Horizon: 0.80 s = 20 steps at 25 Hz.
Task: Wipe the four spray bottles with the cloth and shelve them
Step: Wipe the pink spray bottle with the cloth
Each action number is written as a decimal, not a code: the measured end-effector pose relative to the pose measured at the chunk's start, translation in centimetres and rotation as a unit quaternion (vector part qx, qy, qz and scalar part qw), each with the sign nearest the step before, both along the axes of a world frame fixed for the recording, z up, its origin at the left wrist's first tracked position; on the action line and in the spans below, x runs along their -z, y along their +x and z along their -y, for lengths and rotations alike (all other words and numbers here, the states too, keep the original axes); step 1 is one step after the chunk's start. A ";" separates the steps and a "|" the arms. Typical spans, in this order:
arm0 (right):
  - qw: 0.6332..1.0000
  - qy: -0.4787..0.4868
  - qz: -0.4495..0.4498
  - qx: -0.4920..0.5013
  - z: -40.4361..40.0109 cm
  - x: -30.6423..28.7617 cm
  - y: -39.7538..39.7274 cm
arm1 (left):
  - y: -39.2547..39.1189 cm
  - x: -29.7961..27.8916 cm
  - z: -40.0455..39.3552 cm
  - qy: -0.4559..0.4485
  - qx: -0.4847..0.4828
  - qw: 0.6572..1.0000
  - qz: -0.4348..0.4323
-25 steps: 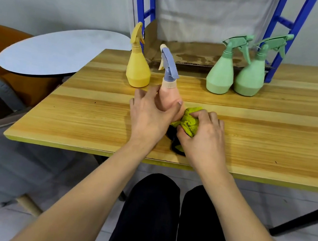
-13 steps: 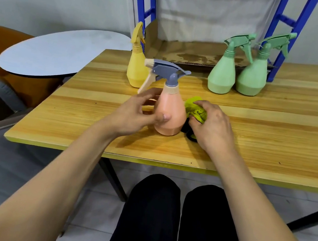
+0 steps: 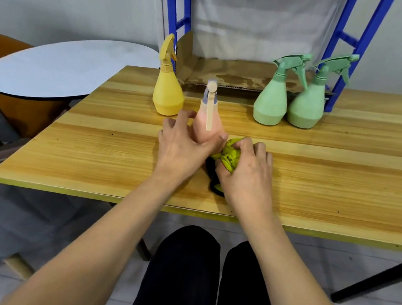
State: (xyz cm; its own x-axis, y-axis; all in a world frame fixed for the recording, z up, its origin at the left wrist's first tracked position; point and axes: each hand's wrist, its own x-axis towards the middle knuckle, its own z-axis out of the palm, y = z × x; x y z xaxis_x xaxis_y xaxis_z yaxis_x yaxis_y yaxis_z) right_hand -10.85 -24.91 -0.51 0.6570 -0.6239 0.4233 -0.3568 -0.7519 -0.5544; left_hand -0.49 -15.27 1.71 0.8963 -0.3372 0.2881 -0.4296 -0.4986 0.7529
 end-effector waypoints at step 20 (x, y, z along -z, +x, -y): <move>0.995 -0.040 -0.088 -0.011 6.4 -1.2 -0.4 | 4.8 -0.1 2.4 0.026 0.089 0.995 0.031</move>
